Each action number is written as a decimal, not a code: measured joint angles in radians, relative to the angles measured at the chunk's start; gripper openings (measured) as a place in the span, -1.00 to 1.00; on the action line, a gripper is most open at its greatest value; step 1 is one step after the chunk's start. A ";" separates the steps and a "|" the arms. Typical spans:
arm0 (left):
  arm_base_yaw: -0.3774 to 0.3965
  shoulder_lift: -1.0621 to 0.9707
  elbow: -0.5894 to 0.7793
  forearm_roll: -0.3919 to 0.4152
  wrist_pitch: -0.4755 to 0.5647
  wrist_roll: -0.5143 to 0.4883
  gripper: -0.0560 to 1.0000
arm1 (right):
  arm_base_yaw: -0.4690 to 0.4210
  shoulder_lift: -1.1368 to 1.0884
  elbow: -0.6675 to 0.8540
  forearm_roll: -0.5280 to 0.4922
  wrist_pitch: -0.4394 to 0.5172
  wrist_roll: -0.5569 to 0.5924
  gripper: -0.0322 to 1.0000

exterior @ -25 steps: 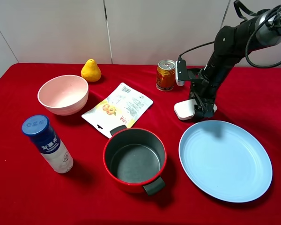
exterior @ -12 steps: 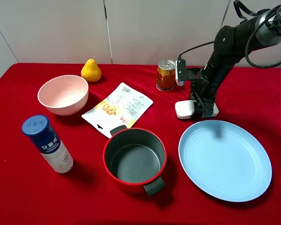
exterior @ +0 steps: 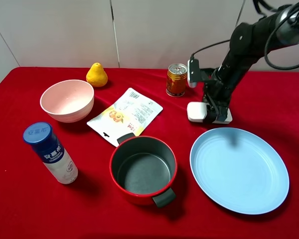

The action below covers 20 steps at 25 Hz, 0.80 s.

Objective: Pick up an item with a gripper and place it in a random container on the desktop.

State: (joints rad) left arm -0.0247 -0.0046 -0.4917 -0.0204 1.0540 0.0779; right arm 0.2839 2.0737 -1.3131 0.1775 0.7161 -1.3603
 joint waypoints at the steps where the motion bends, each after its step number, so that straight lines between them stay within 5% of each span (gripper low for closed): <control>1: 0.000 0.000 0.000 0.000 0.000 0.000 0.99 | 0.000 -0.012 0.000 0.000 0.001 0.005 -0.03; 20: 0.000 0.000 0.000 0.000 0.000 0.002 0.99 | 0.000 -0.135 0.000 -0.009 0.064 0.107 -0.04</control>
State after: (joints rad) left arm -0.0247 -0.0046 -0.4917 -0.0204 1.0540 0.0801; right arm 0.2839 1.9389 -1.3131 0.1680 0.7797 -1.2536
